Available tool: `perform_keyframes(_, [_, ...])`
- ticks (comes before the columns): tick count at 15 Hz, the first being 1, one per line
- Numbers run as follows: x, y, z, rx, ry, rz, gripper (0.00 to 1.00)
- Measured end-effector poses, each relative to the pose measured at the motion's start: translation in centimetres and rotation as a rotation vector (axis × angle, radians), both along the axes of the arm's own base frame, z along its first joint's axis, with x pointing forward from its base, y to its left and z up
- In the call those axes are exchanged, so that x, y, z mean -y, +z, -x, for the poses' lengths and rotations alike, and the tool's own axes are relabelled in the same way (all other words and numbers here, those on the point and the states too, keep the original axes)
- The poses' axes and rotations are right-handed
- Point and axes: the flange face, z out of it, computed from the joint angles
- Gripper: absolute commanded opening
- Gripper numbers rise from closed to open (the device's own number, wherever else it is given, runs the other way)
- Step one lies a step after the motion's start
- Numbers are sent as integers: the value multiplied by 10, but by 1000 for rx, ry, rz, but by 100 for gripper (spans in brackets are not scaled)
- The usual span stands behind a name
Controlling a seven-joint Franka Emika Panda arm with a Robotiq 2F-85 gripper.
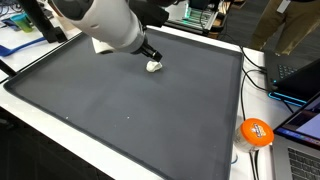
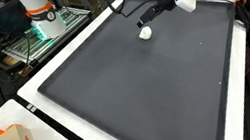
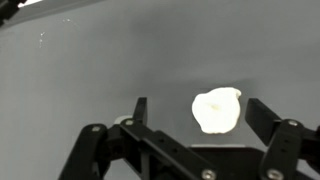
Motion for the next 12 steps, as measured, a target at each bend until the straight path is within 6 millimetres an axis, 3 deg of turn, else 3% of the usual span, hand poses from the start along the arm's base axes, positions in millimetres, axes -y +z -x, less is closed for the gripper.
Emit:
perform_keyframes(4, [11,-20,2,-123,-16,-127,100])
perform_keyframes(7, [19,-20,-3,-161,-45,-253,100])
perform_keyframes(12, [21,-20,-5,-160,-54,-252,100])
